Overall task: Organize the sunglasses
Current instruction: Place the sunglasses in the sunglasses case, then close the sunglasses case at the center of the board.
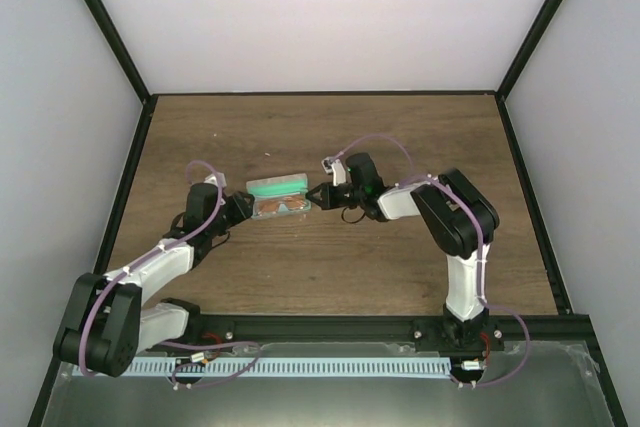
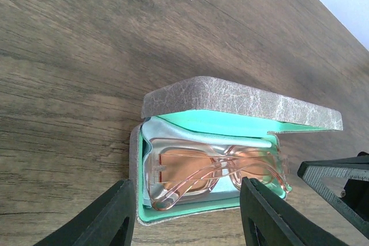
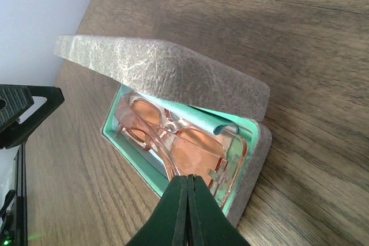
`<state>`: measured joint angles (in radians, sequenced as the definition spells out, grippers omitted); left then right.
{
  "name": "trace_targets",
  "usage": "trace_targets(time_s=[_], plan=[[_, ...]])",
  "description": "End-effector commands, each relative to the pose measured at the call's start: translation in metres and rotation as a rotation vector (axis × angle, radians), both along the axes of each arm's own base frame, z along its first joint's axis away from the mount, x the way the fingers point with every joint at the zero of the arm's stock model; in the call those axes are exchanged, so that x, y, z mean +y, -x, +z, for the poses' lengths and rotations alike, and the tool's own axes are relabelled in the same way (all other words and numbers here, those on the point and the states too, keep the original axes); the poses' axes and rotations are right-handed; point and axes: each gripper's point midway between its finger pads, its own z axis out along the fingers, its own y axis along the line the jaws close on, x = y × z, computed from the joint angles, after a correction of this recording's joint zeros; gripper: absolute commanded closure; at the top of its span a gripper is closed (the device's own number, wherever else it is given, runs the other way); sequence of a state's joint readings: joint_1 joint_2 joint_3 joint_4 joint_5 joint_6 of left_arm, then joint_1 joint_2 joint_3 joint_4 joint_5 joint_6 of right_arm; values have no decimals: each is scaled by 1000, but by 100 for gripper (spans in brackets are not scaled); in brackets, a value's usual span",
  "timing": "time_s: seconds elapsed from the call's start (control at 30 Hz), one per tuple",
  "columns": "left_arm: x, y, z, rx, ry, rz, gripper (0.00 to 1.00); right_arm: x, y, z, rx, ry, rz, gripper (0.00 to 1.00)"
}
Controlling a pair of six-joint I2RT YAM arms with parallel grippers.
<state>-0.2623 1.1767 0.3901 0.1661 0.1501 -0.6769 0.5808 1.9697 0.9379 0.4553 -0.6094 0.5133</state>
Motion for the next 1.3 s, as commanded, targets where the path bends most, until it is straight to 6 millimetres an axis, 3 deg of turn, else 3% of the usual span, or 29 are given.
trace_targets(time_s=[0.0,0.7,1.0,1.27], plan=[[1,1,-2,-5,-4,1,48,10,-6,8,-24,-19,10,99],[-1,-2,-4,-1,-4,-3,48,12,-10,-4,-11,2,12,98],[-6,2,-4,-19,23,-34,49,6,0,38,-85,-37,27,97],[-22,17,-18,-17,36,-84,65,2,5,80,-158,-72,23,97]])
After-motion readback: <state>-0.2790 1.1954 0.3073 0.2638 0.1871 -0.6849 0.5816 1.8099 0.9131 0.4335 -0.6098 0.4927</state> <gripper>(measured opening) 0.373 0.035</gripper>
